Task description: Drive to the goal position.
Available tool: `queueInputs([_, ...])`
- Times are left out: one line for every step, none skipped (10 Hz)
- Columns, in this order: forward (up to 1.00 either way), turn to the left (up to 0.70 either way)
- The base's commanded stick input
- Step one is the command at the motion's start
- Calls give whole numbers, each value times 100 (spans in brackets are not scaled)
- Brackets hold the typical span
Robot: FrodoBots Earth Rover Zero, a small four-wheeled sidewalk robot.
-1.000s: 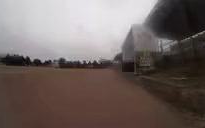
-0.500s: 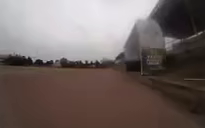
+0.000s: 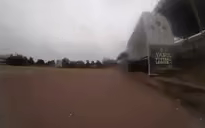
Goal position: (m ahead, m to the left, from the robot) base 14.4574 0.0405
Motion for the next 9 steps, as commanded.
queueInputs([100,-22])
queueInputs([100,-36])
queueInputs([100,-36])
queueInputs([100,-34])
queueInputs([100,-17])
queueInputs([100,0])
queueInputs([100,0])
queueInputs([100,0])
queueInputs([100,0])
